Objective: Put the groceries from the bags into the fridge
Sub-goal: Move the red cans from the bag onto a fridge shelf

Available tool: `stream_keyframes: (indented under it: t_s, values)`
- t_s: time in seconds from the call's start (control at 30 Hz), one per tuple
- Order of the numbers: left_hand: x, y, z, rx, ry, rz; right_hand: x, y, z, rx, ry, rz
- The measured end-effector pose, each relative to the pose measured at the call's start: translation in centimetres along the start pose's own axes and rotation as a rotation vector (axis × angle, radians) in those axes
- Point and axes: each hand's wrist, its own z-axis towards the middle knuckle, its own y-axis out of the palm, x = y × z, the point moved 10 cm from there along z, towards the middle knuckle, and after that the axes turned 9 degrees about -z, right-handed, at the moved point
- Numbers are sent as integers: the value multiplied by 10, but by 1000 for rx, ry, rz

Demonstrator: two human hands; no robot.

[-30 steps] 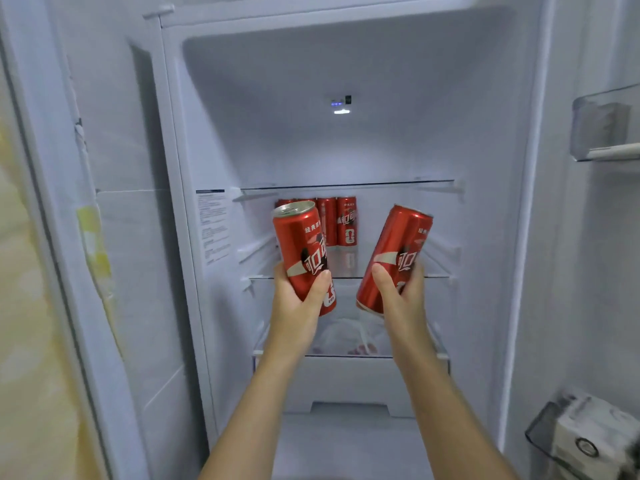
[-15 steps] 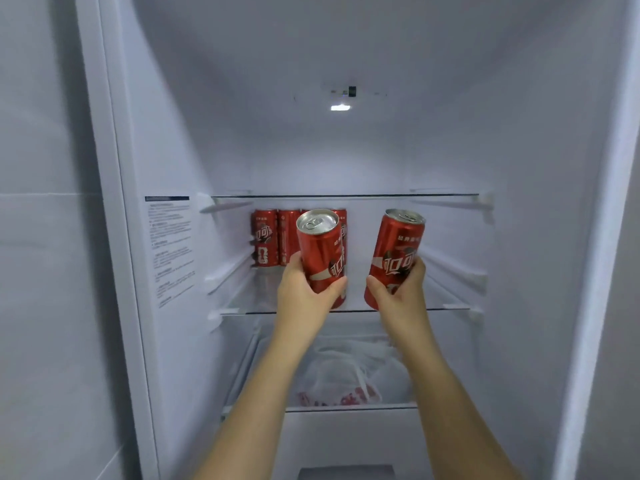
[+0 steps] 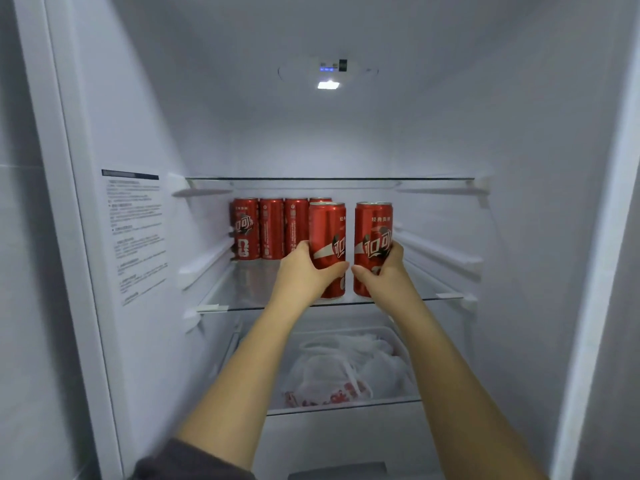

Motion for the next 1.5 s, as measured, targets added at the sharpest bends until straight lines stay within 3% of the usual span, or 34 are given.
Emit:
stream_keyframes:
  t_s: [0.23, 0.4, 0.6, 0.83, 1.1, 1.5]
  values:
    - [-16, 24, 51, -90, -117, 101, 23, 1, 39, -70, 190, -220]
    - [-23, 52, 98, -164, -180, 343, 75, 12, 116, -91, 309, -447]
    - [-38, 81, 146, -226, -173, 512, 72, 18, 156, -196, 341, -670]
    - [-52, 95, 169, -125, -138, 711, 87, 32, 192, -269, 279, -725]
    - [-55, 112, 170, -74, -2, 883, 105, 35, 203, -169, 229, -674]
    - [-60, 114, 169, -97, 83, 917, 108, 37, 204, -114, 194, -588]
